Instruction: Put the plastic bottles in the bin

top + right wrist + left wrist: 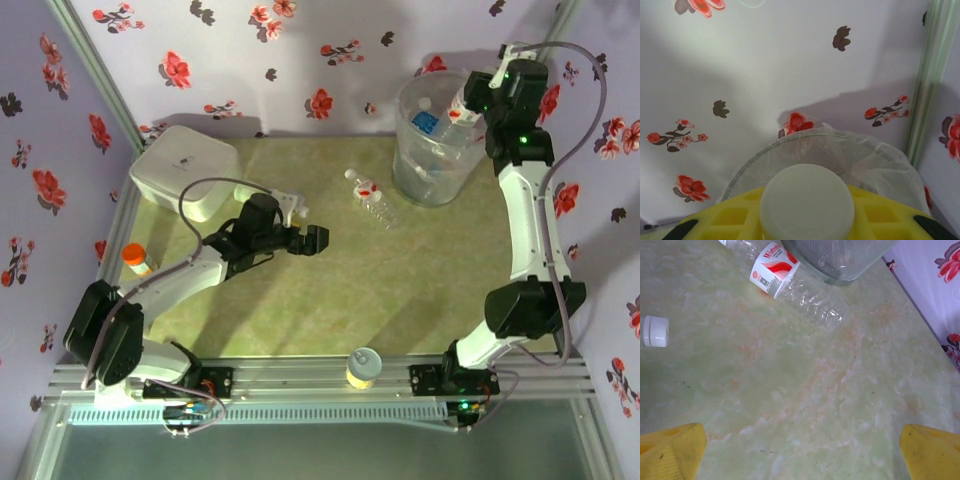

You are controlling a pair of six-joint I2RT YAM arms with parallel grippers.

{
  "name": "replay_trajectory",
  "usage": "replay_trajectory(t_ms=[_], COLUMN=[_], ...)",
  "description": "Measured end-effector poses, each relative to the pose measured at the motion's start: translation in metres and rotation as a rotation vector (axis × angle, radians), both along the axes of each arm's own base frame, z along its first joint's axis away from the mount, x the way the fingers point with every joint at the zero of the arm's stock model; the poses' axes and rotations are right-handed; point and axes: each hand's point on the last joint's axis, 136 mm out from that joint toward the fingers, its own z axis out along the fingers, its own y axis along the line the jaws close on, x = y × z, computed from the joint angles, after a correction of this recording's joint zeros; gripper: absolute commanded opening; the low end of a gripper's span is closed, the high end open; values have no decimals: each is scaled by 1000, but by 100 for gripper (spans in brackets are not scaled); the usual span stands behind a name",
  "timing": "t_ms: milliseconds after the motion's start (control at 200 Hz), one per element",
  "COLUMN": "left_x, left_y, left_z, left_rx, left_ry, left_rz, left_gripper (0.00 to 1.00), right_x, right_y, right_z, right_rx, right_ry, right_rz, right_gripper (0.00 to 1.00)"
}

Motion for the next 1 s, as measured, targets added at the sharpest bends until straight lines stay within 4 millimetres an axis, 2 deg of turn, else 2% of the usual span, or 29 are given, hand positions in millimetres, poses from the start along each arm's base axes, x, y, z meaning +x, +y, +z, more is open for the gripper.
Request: replay_trajectory(t_ms=[155,300,420,655,785,855,905,1000], left_x=[0,0,0,2,5,5,5,5], left_y=[0,0,0,-4,-7,-9,-9,-9], left_z=[0,0,0,-15,-16,-14,-12,-12], left_rx=[0,0,0,21,19,13,9,9], left_ry=[1,1,2,39,51,50,49,50], left_rz=[0,0,1,-4,-10,-12,-15,-15], left_gripper=[100,100,100,100,100,100,100,100], right_x=[14,29,33,22,22,23,30,38], right_y=[11,21,22,27,37,42,47,55], right_z=[-18,-43,-45,-43,-53,-87,-112,-175], right_rx=[72,113,115,62,4,-20,-19,-17], right_ry=[36,95,117,197,260,363,418,566], right_rz=[67,126,148,167,178,187,197,217], right_gripper=[19,19,19,21,21,21,21,22])
